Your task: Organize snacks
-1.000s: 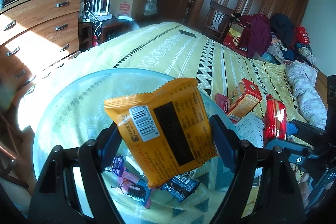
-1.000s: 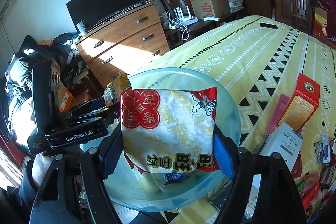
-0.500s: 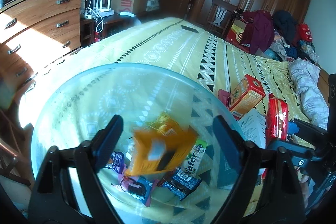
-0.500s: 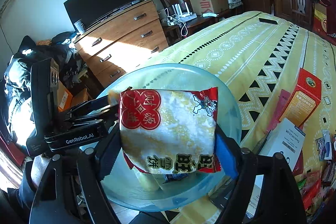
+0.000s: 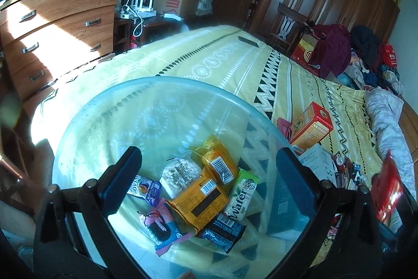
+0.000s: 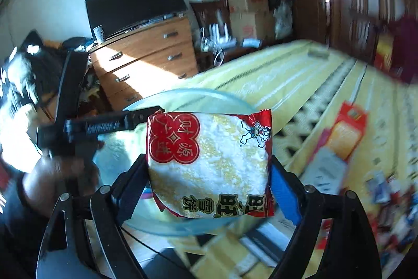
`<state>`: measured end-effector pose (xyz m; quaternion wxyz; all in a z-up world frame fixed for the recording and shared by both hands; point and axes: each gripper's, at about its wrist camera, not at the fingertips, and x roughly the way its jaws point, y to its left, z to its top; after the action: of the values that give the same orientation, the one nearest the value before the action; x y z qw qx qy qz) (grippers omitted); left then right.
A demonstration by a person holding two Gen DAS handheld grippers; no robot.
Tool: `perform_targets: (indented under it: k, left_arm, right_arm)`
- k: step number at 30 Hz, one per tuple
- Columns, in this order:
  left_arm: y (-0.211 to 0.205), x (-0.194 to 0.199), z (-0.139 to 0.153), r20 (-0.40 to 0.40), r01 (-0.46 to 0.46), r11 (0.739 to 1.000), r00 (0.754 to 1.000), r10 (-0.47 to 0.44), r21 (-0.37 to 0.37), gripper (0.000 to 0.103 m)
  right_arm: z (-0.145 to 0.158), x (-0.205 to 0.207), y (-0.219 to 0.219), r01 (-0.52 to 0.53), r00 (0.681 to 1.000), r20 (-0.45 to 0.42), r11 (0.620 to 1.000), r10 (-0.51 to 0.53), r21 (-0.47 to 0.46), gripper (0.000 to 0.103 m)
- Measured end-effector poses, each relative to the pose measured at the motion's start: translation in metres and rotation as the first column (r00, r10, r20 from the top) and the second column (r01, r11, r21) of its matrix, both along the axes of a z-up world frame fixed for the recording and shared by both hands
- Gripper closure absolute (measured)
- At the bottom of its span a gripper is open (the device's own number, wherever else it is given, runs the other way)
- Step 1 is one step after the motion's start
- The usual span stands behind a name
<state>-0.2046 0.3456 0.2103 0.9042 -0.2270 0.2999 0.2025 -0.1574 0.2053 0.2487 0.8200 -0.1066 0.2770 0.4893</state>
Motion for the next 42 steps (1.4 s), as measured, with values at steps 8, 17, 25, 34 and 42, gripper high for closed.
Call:
perform_targets:
  k: [8, 17, 25, 34, 42]
  left_arm:
    - [-0.042, -0.003, 0.022, 0.096, 0.001, 0.995, 0.995, -0.011, 0.101, 0.0]
    - [-0.114, 0.026, 0.029, 0.08, 0.093, 0.975, 0.991, -0.111, 0.203, 0.0]
    - [-0.163, 0.053, 0.02, 0.032, 0.17, 0.962, 0.983, -0.181, 0.214, 0.0]
    - [-0.201, 0.062, 0.003, -0.036, 0.294, 0.927, 0.955, -0.294, 0.231, 0.0]
    - [-0.236, 0.074, -0.029, -0.121, 0.435, 0.882, 0.9, -0.419, 0.181, 0.0]
  right_arm:
    - [-0.033, -0.077, -0.108, 0.04, 0.965, 0.26, 0.997, -0.023, -0.059, 0.011]
    - [-0.099, -0.056, -0.224, 0.242, 0.968, -0.04, 0.965, -0.247, -0.099, 0.011]
    - [-0.075, -0.028, -0.281, 0.333, 0.943, 0.004, 0.943, -0.333, 0.008, 0.019]
    - [-0.135, 0.017, -0.331, 0.415, 0.881, -0.209, 0.905, -0.425, -0.094, 0.022]
    - [-0.182, 0.021, -0.376, 0.511, 0.781, -0.317, 0.842, -0.538, -0.171, 0.02]
